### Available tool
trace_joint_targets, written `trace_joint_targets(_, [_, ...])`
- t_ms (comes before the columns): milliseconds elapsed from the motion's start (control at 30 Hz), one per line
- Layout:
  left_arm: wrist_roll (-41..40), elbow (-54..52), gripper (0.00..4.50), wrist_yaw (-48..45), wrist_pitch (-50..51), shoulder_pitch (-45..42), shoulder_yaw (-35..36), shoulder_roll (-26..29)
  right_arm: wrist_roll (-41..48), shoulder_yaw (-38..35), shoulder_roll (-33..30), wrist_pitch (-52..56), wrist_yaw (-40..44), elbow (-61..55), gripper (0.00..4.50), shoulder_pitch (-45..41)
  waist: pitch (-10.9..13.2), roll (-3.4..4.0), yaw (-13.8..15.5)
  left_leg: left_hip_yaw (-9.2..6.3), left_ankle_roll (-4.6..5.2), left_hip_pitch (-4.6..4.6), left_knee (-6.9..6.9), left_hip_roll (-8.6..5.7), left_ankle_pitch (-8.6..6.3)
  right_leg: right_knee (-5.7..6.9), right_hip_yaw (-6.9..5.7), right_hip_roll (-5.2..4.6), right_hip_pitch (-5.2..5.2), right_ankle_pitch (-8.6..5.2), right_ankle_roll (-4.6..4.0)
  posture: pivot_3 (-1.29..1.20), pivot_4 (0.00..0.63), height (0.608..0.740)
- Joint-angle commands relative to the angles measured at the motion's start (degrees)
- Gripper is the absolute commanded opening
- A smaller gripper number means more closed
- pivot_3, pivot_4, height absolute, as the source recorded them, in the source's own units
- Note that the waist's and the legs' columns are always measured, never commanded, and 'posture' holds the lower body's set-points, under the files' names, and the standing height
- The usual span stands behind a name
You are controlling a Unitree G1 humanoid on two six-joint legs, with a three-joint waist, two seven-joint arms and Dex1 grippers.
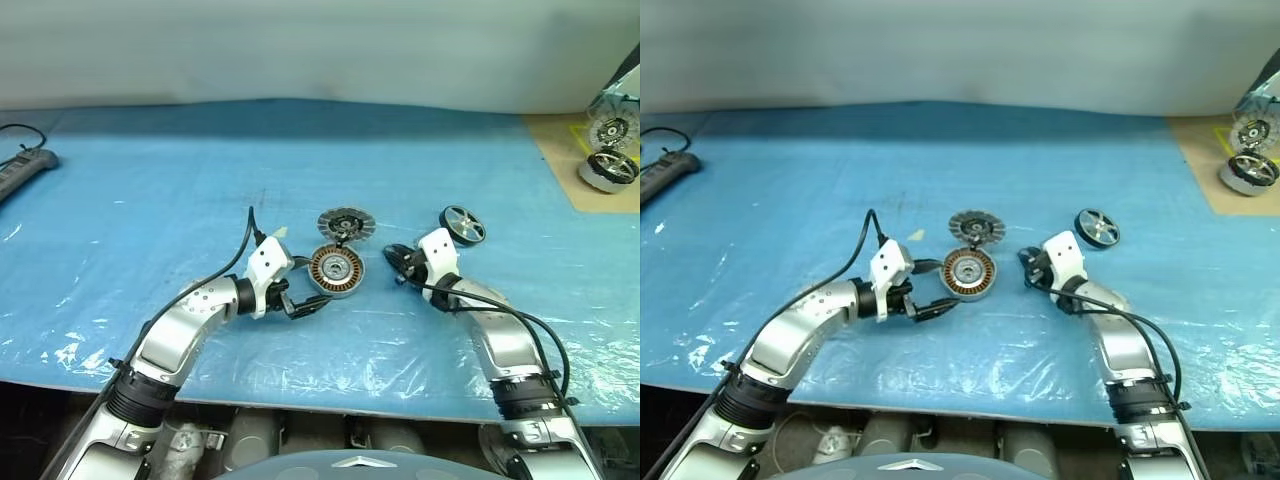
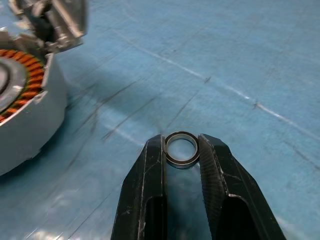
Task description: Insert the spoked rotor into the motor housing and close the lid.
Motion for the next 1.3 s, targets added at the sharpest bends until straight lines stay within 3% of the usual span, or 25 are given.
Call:
trace_joint_targets(33, [-0.78, -2.60, 4.50, -0.80, 0.56, -1.08, 0.37, 0.66, 5.82, -1.73, -3.13, 4.67, 4.69, -11.31, 0.55, 1.60, 0.01, 0.01, -0.02, 0.00, 0.01, -0.04, 0.00, 0.00, 0.00, 0.00, 0.00, 0.00, -0.03, 0.00, 0.00, 0.00, 0.150, 0.740])
trace_joint_targets(167, [0.83, 1.13, 4.50, -1.57, -2.12, -2.08, 0.13, 0.58, 14.41, 0.01, -9.09, 12.72, 13.55, -21.49, 0.55, 2.21, 0.03, 0.01, -0.08, 0.00, 0.01, -0.02, 0.00, 0.01, 0.00, 0.00, -0.01, 0.00, -0.04, 0.01, 0.01, 0.00, 0.150, 0.740])
trace_joint_targets(267, [0.72, 2.50, 4.50, -2.55, -3.78, -1.63, 0.87, 1.20, 17.95, 1.69, -9.78, 17.03, 15.86, -21.70, 0.55, -1.20, 0.03, 0.00, -0.27, 0.00, 0.01, 0.05, 0.00, 0.02, 0.00, 0.00, 0.00, 0.01, 0.01, 0.00, 0.02, 0.00, 0.150, 0.740])
trace_joint_targets(467, [0.98, -0.96, 4.50, -1.77, -4.13, 0.93, 1.65, 2.98, 13.53, 8.44, -5.86, 13.41, 18.32, -7.96, 0.55, -10.29, 0.03, 0.00, -0.18, 0.00, 0.00, -0.03, 0.00, 0.01, 0.00, 0.01, -0.02, 0.01, -0.06, 0.00, 0.01, 0.00, 0.150, 0.740])
trace_joint_targets(600, [-0.14, -4.21, 4.50, 1.15, 1.02, -1.40, 1.62, 1.63, 11.60, 10.83, -3.21, 10.46, 19.60, -1.78, 0.55, -12.79, 0.03, 0.00, 0.20, -0.01, 0.02, -0.56, 0.19, 0.01, 0.01, 0.12, -0.06, 0.00, -0.46, 0.01, 0.00, 0.00, 0.150, 0.740])
trace_joint_targets(733, [-0.29, -5.57, 4.50, 2.11, 3.28, -1.98, 1.12, 1.20, 10.68, 11.34, -3.15, 9.29, 20.41, -0.52, 0.55, -12.96, 0.03, 0.00, -0.09, -0.01, 0.14, -0.96, 0.49, 0.01, -0.05, 0.27, -0.06, -0.02, -0.75, 0.03, 0.01, 0.00, 0.150, 0.740])
trace_joint_targets(1300, [0.67, 0.39, 4.50, 0.98, -1.62, -1.32, 1.20, 1.17, 7.24, 11.38, -3.27, 6.03, 21.02, 1.76, 0.55, -12.91, 0.02, -0.01, -0.08, -0.01, 0.11, -0.73, 0.66, 0.05, -0.03, 0.63, -0.05, -0.02, -0.66, 0.02, 0.00, 0.00, 0.150, 0.740])
